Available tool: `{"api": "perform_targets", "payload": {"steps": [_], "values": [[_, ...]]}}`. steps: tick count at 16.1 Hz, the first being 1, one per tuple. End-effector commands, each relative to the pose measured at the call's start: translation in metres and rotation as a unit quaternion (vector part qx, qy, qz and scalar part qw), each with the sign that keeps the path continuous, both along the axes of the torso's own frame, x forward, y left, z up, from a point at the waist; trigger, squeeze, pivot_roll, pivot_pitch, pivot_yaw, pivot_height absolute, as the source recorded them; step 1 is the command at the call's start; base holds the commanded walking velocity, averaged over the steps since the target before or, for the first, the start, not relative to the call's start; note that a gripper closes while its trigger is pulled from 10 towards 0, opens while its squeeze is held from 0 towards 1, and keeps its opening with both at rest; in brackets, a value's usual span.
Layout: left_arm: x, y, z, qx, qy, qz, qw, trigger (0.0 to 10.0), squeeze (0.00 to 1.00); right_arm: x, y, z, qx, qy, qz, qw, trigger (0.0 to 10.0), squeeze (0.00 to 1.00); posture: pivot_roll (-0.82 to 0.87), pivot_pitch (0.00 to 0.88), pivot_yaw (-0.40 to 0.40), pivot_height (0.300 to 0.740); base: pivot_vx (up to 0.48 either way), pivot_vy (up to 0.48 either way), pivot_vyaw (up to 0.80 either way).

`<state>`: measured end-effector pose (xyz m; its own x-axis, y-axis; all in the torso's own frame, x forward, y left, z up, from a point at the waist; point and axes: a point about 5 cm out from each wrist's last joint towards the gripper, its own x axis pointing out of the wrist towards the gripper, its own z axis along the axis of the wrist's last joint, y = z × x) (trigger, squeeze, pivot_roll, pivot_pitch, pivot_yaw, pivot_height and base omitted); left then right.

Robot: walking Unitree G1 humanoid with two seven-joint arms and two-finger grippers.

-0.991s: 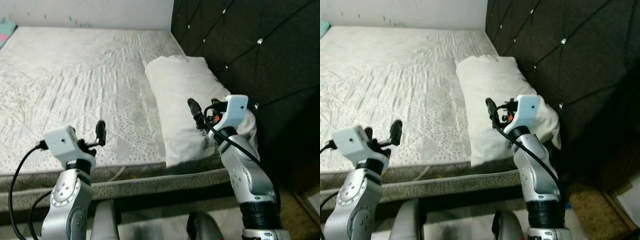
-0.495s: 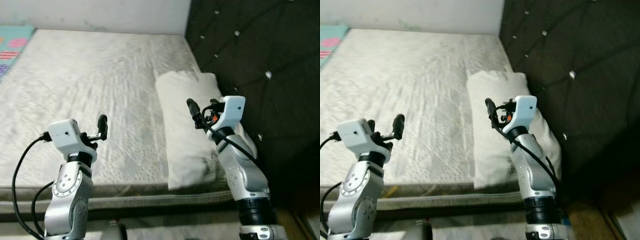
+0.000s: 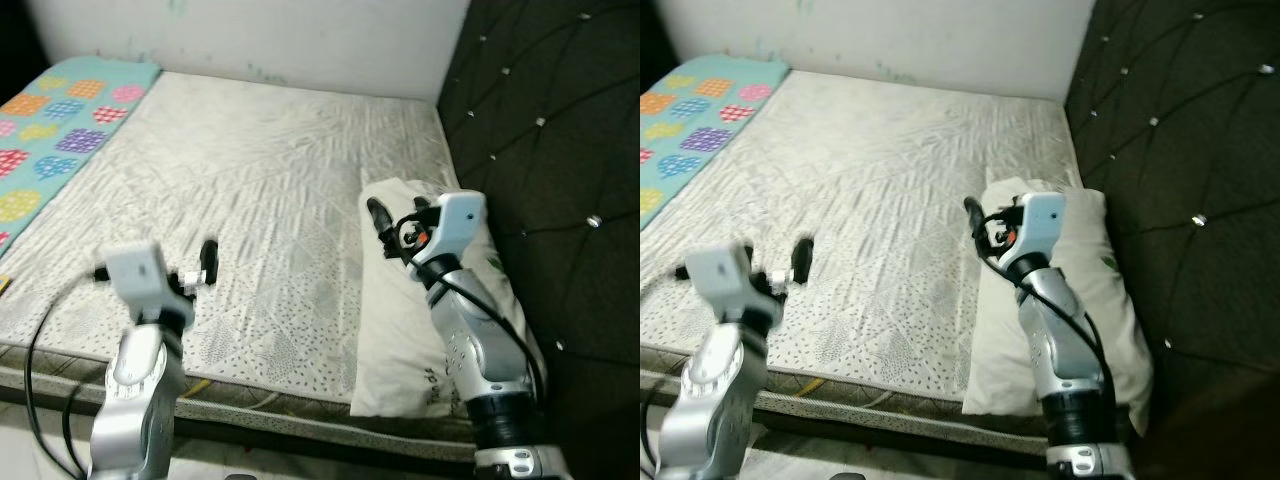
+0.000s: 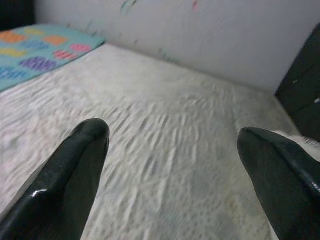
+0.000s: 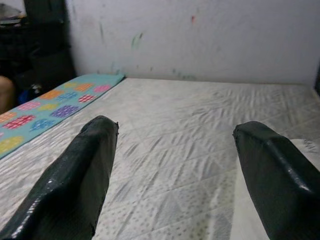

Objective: Clean up the room

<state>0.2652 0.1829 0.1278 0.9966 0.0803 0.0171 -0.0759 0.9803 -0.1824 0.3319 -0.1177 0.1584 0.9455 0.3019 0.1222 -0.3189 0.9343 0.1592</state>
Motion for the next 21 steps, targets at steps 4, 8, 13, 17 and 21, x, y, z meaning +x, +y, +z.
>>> {"api": "perform_targets", "payload": {"steps": [4, 8, 13, 17, 21], "values": [[-0.008, -0.006, -0.014, 0.007, 0.024, -0.025, 0.999, 10.0, 0.00, -0.019, -0.018, -0.028, -0.003, 0.046, -0.036, 0.998, 10.0, 0.00, 0.01, 0.000, -0.037, 0.740, 0.000, 0.000, 0.00], [-0.003, -0.007, -0.012, 0.007, 0.020, -0.026, 0.999, 10.0, 0.00, -0.025, -0.023, -0.038, -0.003, 0.059, -0.049, 0.997, 10.0, 0.00, 0.00, 0.000, -0.039, 0.740, 0.000, 0.000, 0.00], [0.006, -0.016, -0.009, -0.011, 0.018, -0.041, 0.999, 10.0, 0.00, -0.023, -0.028, -0.047, -0.016, 0.094, -0.068, 0.993, 10.0, 0.00, -0.01, 0.000, -0.051, 0.740, 0.000, 0.000, 0.00], [0.000, -0.019, -0.013, 0.010, 0.015, -0.028, 0.999, 10.0, 0.00, -0.028, -0.028, -0.049, -0.035, 0.091, -0.058, 0.993, 10.0, 0.00, -0.01, 0.000, -0.060, 0.740, 0.000, 0.000, 0.00], [-0.004, -0.021, -0.016, 0.000, 0.021, -0.033, 0.999, 10.0, 0.00, -0.027, -0.019, -0.046, -0.080, 0.062, -0.029, 0.995, 10.0, 0.00, -0.01, 0.000, -0.066, 0.740, 0.000, 0.000, 0.00]]}}
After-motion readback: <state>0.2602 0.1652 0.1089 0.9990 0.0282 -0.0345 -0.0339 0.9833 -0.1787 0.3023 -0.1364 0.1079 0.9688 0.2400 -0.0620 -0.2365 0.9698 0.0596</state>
